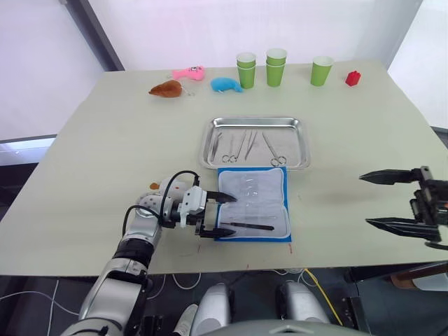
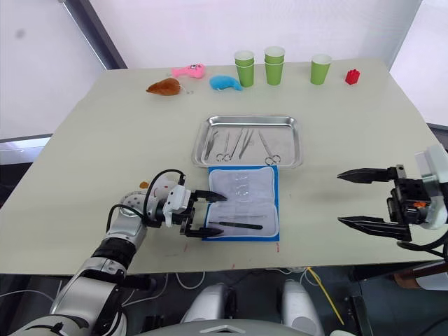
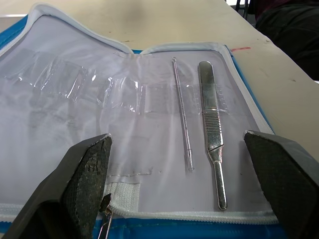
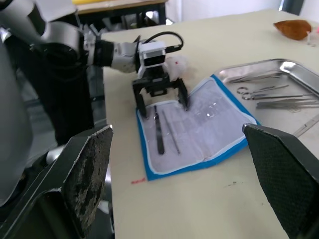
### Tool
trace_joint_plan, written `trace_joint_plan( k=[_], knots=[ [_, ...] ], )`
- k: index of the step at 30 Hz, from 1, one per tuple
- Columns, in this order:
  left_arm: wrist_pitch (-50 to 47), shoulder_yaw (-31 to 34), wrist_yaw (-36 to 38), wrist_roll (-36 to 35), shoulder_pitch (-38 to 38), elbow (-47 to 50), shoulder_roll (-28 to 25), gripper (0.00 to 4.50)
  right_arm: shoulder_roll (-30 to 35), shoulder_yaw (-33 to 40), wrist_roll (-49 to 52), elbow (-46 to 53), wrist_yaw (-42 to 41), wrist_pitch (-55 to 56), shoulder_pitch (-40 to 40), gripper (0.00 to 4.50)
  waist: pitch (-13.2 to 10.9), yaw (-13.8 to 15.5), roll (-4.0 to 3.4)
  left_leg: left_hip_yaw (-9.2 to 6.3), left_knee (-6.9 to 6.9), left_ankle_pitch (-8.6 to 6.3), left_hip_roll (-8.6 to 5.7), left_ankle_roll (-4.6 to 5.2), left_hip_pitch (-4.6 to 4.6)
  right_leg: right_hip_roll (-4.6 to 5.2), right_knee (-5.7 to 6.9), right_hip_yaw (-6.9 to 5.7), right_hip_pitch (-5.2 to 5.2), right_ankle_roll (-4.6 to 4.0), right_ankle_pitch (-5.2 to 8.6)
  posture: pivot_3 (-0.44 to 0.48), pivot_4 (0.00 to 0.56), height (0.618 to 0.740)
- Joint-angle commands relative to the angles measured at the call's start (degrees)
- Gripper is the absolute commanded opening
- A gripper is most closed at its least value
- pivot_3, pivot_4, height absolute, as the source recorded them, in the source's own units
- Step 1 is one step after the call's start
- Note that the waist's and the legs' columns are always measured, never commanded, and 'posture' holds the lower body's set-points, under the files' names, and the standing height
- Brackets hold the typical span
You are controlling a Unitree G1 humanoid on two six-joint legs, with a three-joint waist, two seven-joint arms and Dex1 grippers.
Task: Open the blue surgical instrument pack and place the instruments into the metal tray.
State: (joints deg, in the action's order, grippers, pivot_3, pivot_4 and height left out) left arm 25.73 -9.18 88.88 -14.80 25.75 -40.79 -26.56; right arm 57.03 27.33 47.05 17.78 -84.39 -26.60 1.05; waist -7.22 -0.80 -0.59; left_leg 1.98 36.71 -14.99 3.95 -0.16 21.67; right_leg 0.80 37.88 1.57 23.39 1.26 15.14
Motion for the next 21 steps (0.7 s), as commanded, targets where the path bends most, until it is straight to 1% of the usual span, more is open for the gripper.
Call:
trace_joint_plan(
  k=[1,4,8,12,16,21],
  knots=[
    [-1.06,-3.41,1.07,4.48,-3.50,-4.76,0.28,4.50,1.12,0.91,0.18,0.30,-1.20,1.96,1.98,4.35,0.00,-0.01,0.00,-0.01,0.00,0.00,0.00,0.00,0.00,0.00,0.00,0.00,0.00,0.00,0.00,0.000,0.150,0.740],
    [-1.41,-3.45,0.98,4.36,-3.48,-4.25,0.41,4.50,0.61,-1.14,-1.05,0.69,-1.18,3.84,3.92,4.35,0.00,0.00,0.00,-0.01,0.00,0.00,0.00,0.00,0.00,0.00,0.00,-0.01,0.00,0.01,-0.01,0.000,0.150,0.740],
    [-2.22,-3.80,0.53,4.49,-3.84,-2.99,0.57,4.50,-1.86,-7.58,-7.17,1.59,-0.31,10.71,6.85,4.35,0.00,0.01,0.00,-0.02,0.00,0.00,0.00,0.00,-0.01,0.00,0.00,-0.02,-0.01,0.01,0.00,0.000,0.150,0.740],
    [-2.80,-3.89,0.12,4.54,-4.16,-2.18,0.40,4.50,-3.14,-10.83,-10.16,0.71,0.56,13.69,7.76,4.35,0.00,0.15,0.00,-0.03,0.00,0.00,-0.01,0.00,0.05,0.01,-0.03,-0.02,0.00,0.02,0.00,0.000,0.150,0.740],
    [-2.85,-3.65,-0.33,4.45,-4.69,-1.70,-0.05,4.50,-6.66,-17.78,-16.09,0.12,4.92,16.12,10.01,4.35,0.00,0.03,0.00,-0.01,0.00,0.00,-0.02,0.00,0.03,0.01,-0.03,-0.01,0.00,0.02,0.00,0.000,0.150,0.740],
    [-2.86,-3.69,-0.70,4.77,-4.01,-2.36,-0.08,4.50,-10.46,-23.83,-19.89,0.62,9.55,15.99,12.23,4.35,0.00,0.02,0.00,-0.01,0.00,0.00,-0.02,0.00,0.04,0.00,-0.02,0.00,0.01,0.02,0.00,0.000,0.150,0.740]
  ],
)
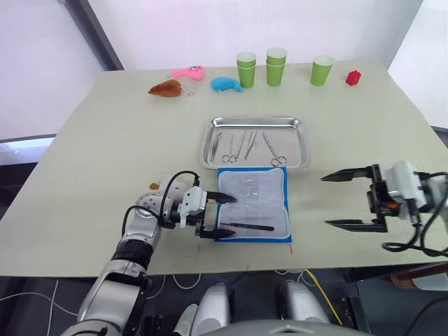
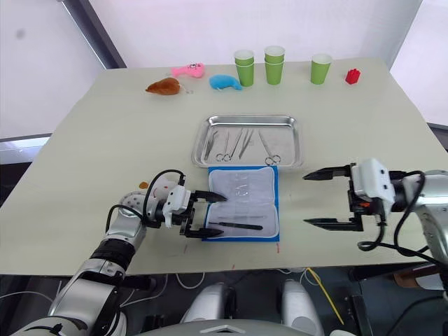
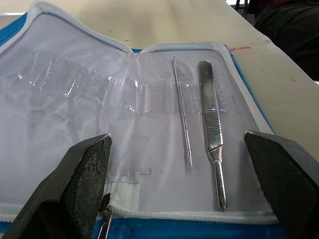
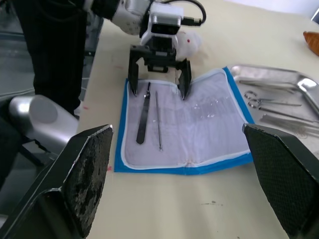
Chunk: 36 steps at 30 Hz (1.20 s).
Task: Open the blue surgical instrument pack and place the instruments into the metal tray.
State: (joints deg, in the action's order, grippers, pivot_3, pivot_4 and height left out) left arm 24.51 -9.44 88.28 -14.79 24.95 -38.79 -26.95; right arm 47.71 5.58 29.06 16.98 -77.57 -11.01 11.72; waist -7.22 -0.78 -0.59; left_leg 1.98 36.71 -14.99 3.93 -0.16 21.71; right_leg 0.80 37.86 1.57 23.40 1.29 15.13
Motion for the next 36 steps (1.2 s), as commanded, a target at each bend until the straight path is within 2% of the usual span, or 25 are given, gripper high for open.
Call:
trace_joint_plan(
  k=[1,6,16,32,33,35,36],
  knots=[
    [-1.57,-3.49,-0.17,4.93,-2.91,-4.71,0.37,4.50,-1.80,-3.72,-3.07,1.53,4.31,-0.66,2.03,4.35,0.00,0.00,0.01,0.00,0.00,0.00,0.00,0.00,0.00,0.00,0.00,0.00,0.00,0.00,0.00,0.000,0.150,0.740],
    [-1.50,-3.59,-0.42,5.34,-2.05,-5.53,0.81,4.50,-5.09,-10.15,-6.79,0.30,9.52,-4.97,3.49,4.35,-0.01,0.21,0.03,-0.02,0.02,0.00,0.00,0.00,0.02,0.01,0.01,-0.02,0.01,-0.01,0.00,0.000,0.150,0.740],
    [-2.47,-3.45,-0.69,5.51,-1.94,-4.61,0.68,4.50,-13.67,-19.05,-15.13,-9.16,13.42,0.50,6.71,4.35,-0.02,0.21,0.04,-0.12,0.16,0.00,-0.02,0.00,0.06,-0.06,0.08,0.01,-0.02,-0.01,0.00,0.000,0.150,0.740],
    [-2.17,-3.59,-0.62,5.96,-1.58,-5.80,0.70,4.50,-18.04,-25.45,-24.06,-19.70,16.32,0.83,9.81,4.35,0.13,0.08,-0.11,-0.14,0.19,0.01,-0.02,0.01,0.04,-0.10,0.12,0.03,-0.05,-0.01,0.00,0.000,0.150,0.740],
    [-2.19,-3.62,-0.67,6.04,-1.48,-5.93,0.72,4.50,-17.80,-26.21,-24.69,-20.12,15.86,0.83,9.81,3.99,0.16,0.06,-0.11,-0.14,0.20,0.01,-0.02,0.01,0.03,-0.10,0.12,0.03,-0.05,-0.01,0.00,0.000,0.150,0.740],
    [-2.23,-3.68,-0.74,6.16,-1.31,-5.98,0.78,4.50,-17.53,-27.53,-25.69,-21.22,15.05,1.59,9.83,3.72,0.21,0.06,-0.07,-0.17,0.23,0.01,-0.02,0.01,0.03,-0.13,0.13,0.05,-0.08,-0.01,0.00,0.000,0.150,0.740],
    [-2.24,-3.68,-0.77,6.17,-1.28,-5.93,0.82,4.50,-17.55,-27.86,-25.85,-21.53,14.90,1.73,9.82,3.09,0.23,0.05,-0.06,-0.18,0.24,0.01,-0.02,0.01,0.01,-0.13,0.12,0.05,-0.10,-0.01,0.00,0.000,0.150,0.740]
  ],
)
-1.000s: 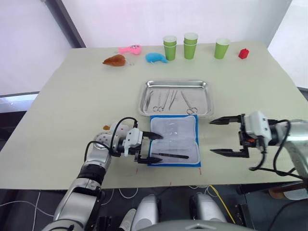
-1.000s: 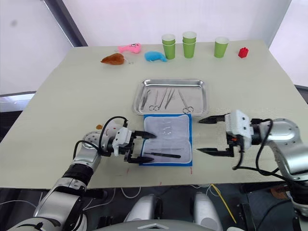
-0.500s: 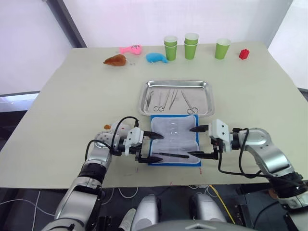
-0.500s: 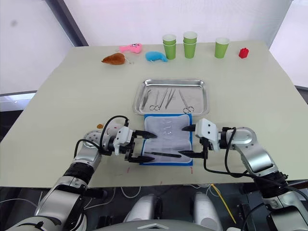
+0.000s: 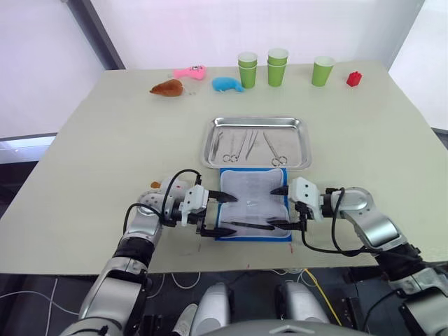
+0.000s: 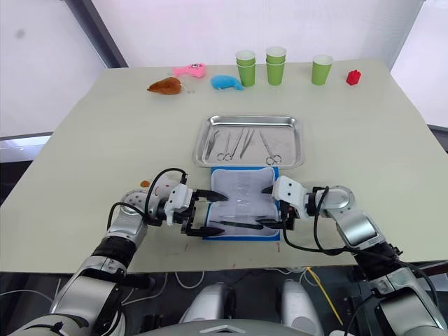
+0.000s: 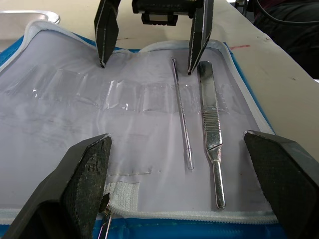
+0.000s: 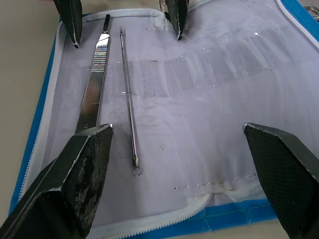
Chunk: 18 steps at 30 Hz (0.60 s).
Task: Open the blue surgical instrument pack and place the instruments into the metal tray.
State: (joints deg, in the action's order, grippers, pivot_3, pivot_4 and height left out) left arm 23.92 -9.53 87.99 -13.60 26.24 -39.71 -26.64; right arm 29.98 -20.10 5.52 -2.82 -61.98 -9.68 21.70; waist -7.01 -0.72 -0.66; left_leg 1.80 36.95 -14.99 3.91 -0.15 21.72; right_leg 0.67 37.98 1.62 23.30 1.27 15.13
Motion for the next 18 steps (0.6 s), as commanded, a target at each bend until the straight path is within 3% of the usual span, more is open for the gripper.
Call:
trace_joint_plan(
  k=[1,7,8,18],
  knots=[
    [-1.63,-3.58,-0.52,4.99,-2.57,-4.97,0.55,4.50,0.14,-2.39,-2.42,-1.99,-0.81,0.59,-0.15,2.96,0.08,-0.01,0.07,0.00,0.00,0.00,0.00,0.00,-0.01,0.00,0.00,0.00,-0.01,0.00,0.00,0.000,0.150,0.740],
    [-1.30,-3.47,-0.64,5.07,-2.81,-4.65,0.37,4.50,1.64,-4.55,-5.26,-4.24,-1.51,2.32,0.30,0.28,0.31,-0.12,0.27,-0.02,0.00,0.00,0.00,0.00,-0.13,-0.01,0.00,0.00,-0.13,-0.14,0.08,0.000,0.150,0.740],
    [-1.32,-3.44,-0.63,5.03,-2.91,-4.45,0.34,4.50,1.80,-4.66,-5.29,-4.36,-1.62,2.34,0.28,0.05,0.34,-0.11,0.29,-0.02,0.00,0.00,0.00,0.00,-0.15,-0.01,-0.01,-0.01,-0.16,-0.15,0.08,0.000,0.150,0.740],
    [-1.55,-3.46,-0.94,4.85,-3.80,-3.25,0.43,4.50,0.87,-4.14,-3.24,-0.30,-1.65,-0.53,0.56,0.05,0.55,-0.09,0.40,-0.02,0.00,0.00,0.01,0.00,-0.17,0.00,-0.02,-0.01,-0.19,-0.18,0.11,0.000,0.150,0.740]
  ],
)
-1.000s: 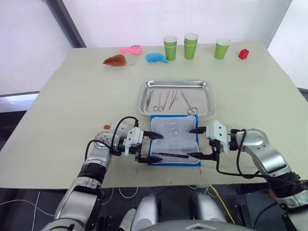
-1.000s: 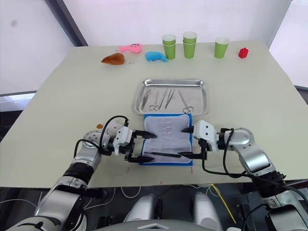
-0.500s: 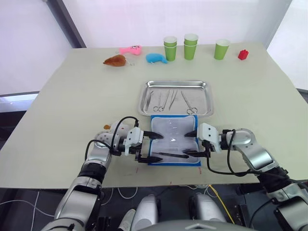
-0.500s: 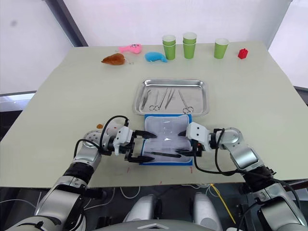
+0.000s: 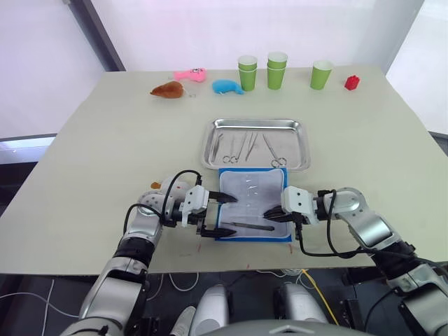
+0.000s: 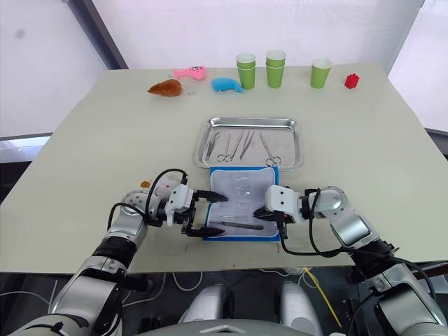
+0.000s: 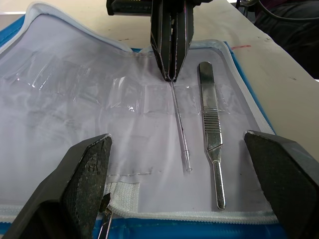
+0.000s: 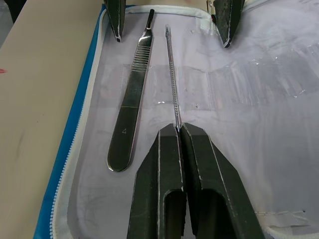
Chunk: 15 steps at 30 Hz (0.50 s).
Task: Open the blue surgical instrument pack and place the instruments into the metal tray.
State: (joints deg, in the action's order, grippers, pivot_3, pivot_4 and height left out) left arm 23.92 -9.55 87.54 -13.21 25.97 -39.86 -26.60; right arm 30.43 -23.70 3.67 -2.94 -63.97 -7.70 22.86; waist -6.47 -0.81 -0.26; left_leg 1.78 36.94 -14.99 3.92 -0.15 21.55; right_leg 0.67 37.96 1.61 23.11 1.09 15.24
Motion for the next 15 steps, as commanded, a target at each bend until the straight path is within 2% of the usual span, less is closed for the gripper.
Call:
trace_joint_plan(
  k=[1,15],
  knots=[
    [-1.57,-3.46,-0.50,4.46,-3.60,-3.01,0.39,4.50,0.48,-0.56,-1.38,0.39,0.27,-2.86,-0.46,0.05,0.01,0.00,-0.01,0.00,0.00,0.00,0.00,0.00,0.00,0.00,0.00,0.00,0.00,0.00,0.00,0.000,0.150,0.740],
    [-2.28,-3.73,-1.20,4.45,-4.40,-1.88,0.85,4.50,2.82,-0.97,-3.21,11.90,-0.71,-12.34,4.06,0.05,-0.04,0.16,0.00,0.01,0.00,0.00,0.00,0.00,0.13,0.03,-0.03,-0.01,0.10,-0.01,0.00,0.000,0.150,0.740]
  ],
)
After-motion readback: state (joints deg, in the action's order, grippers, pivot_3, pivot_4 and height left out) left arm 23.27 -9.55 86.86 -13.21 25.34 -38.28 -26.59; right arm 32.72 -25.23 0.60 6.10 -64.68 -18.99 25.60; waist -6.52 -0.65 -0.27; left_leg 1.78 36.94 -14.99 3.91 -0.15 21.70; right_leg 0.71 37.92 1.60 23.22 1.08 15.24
